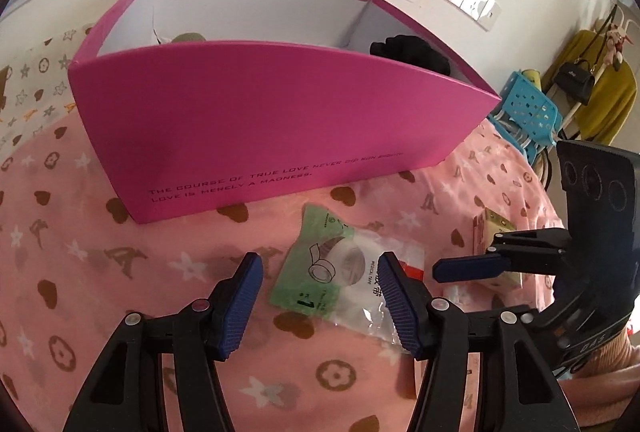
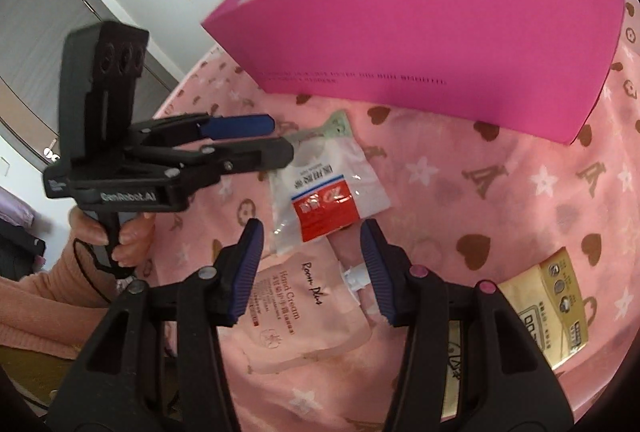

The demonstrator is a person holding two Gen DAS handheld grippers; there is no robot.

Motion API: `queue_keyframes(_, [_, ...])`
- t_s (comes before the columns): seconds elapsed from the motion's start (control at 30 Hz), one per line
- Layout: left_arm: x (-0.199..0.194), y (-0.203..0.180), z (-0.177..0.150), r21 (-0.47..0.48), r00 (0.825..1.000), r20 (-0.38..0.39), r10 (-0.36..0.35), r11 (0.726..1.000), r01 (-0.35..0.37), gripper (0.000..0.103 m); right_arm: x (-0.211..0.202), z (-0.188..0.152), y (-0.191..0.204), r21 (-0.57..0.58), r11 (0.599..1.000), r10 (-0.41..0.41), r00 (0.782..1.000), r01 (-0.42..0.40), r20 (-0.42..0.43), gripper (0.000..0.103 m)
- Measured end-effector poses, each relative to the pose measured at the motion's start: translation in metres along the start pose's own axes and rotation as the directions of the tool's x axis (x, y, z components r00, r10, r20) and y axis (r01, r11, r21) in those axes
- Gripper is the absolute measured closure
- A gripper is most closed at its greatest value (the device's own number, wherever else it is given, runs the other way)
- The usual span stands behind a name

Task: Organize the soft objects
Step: 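Grasp the green-white medical tape bag with the right gripper, then carry the tape bag into the pink box and open the right gripper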

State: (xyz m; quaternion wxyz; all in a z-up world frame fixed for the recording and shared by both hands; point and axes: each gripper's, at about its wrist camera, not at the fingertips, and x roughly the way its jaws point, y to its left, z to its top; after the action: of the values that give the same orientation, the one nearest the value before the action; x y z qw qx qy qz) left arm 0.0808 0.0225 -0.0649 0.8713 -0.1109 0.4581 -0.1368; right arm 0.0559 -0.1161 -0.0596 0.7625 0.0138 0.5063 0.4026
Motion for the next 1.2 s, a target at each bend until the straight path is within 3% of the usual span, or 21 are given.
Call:
queue_keyframes(0.1, [0.003, -0.001, 0.000, 0.014, 0.999, -0.022, -0.025, 1.000, 0.025, 0.051, 0.004, 0.004, 0.001, 0.002, 1.000, -0.008, 1.000, 0.008, 0.001, 0.050])
queue_keyframes(0.43, [0.002, -0.002, -0.005, 0.004, 0.995, -0.051, -0.087, 0.996, 0.088, 0.051, 0.009, 0.009, -0.008, 0.066, 0.997, 0.028, 0.999, -0.030, 0.041, 0.050])
queue_keyframes(0.67, [0.005, 0.004, -0.004, -0.022, 0.994, -0.061, -0.088, 0.996, 0.086, 0.052, 0.014, 0.014, -0.013, 0.116, 0.992, 0.044, 0.996, -0.053, 0.074, 0.050])
queue_keyframes(0.9, [0.005, 0.004, -0.006, -0.033, 0.992, -0.052, -0.112, 0.993, 0.111, 0.052, 0.006, 0.013, -0.019, 0.132, 0.991, 0.003, 0.994, -0.018, 0.112, 0.089])
queue_keyframes(0.97, [0.005, 0.004, -0.005, -0.037, 0.992, -0.052, -0.113, 0.993, 0.112, 0.052, 0.002, 0.013, -0.017, 0.115, 0.993, -0.001, 0.992, -0.013, 0.127, 0.091])
queue_keyframes(1.2, [0.007, 0.000, -0.002, -0.024, 0.993, -0.059, -0.104, 0.994, 0.103, 0.042, 0.005, 0.011, -0.018, 0.047, 0.990, -0.137, 0.984, 0.133, 0.114, 0.093])
